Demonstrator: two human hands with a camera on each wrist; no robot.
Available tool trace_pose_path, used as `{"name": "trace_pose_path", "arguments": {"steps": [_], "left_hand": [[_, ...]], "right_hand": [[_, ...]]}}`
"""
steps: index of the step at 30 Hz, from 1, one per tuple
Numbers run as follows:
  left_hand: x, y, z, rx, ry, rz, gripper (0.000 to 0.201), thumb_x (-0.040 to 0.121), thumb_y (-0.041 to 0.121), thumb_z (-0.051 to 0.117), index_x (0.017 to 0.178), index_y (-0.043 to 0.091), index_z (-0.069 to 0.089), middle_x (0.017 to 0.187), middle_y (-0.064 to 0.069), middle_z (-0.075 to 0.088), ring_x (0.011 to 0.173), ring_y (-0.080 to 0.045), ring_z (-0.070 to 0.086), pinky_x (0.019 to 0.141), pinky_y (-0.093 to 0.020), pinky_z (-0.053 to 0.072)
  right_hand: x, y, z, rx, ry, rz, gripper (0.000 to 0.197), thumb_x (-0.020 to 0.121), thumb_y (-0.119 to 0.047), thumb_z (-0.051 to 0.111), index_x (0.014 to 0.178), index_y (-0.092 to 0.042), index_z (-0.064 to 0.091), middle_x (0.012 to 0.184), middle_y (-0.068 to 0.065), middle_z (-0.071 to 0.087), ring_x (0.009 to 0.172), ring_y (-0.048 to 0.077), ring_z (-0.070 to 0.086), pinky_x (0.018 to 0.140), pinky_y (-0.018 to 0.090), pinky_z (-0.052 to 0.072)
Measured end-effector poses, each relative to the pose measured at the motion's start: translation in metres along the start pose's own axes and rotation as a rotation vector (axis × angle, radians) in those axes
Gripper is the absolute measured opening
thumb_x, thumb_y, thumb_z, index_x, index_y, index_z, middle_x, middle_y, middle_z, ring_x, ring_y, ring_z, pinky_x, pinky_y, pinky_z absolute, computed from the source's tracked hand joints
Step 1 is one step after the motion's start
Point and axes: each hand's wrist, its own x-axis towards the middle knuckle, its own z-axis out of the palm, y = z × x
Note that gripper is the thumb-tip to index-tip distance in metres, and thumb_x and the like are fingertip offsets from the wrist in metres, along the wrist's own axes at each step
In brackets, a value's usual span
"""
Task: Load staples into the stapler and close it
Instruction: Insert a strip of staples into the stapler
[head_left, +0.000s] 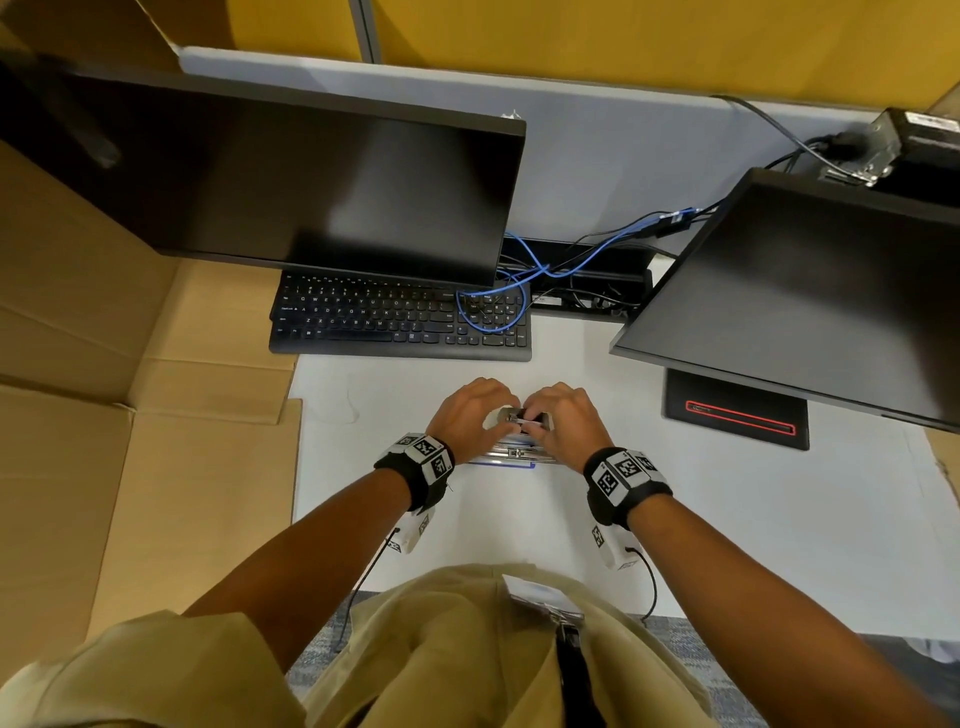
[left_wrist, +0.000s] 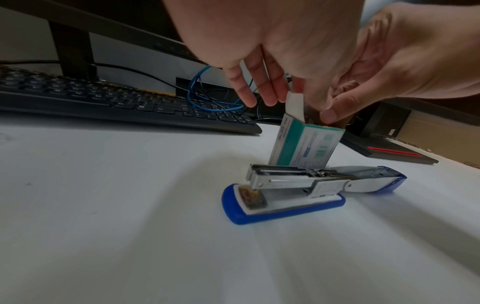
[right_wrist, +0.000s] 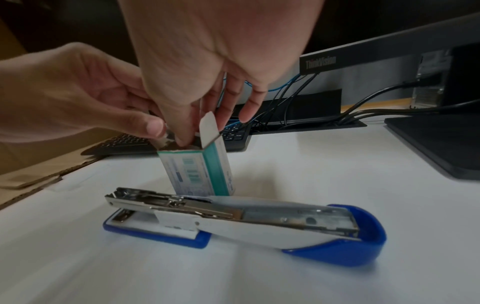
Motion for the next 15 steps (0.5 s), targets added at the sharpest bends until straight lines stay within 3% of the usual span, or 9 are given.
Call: {"name": "trace_pose_path", "arguments": {"steps": [4,11,15], "left_hand": [[0.002,0.002,-0.001,0.033,0.013,0.029,0.015,0.087,0.021,0.064,0.093,0.013,0.074,0.095,-0.003,0.072,0.093,-0.021,0.06,0.082,-0.03,0.05],[0.006,0.004,0.003,0.003,-0.008,0.015,0.018,0.092,0.017,0.056,0.094,0.012,0.073,0.098,-0.003,0.071,0.096,-0.02,0.058,0.085,-0.029,0.048],[0.006,0.004,0.006,-0.006,0.013,-0.004,0.017,0.091,0.017,0.057,0.092,0.01,0.072,0.096,-0.004,0.072,0.095,-0.021,0.058,0.083,-0.032,0.05]], "right_hand": [[0.001,-0.006,-0.003,-0.061,-0.014,-0.036,0.003,0.08,-0.019,0.07,0.08,-0.017,0.072,0.086,-0.004,0.072,0.087,0.018,0.057,0.083,0.034,0.042],[0.003,-0.01,-0.016,-0.2,-0.143,0.016,0.006,0.082,-0.026,0.059,0.083,-0.021,0.064,0.075,-0.002,0.069,0.077,0.02,0.055,0.08,0.034,0.045],[0.004,-0.006,-0.024,-0.173,-0.207,0.106,0.007,0.078,-0.026,0.058,0.083,-0.021,0.059,0.075,0.004,0.068,0.073,0.026,0.06,0.066,0.032,0.048]]}}
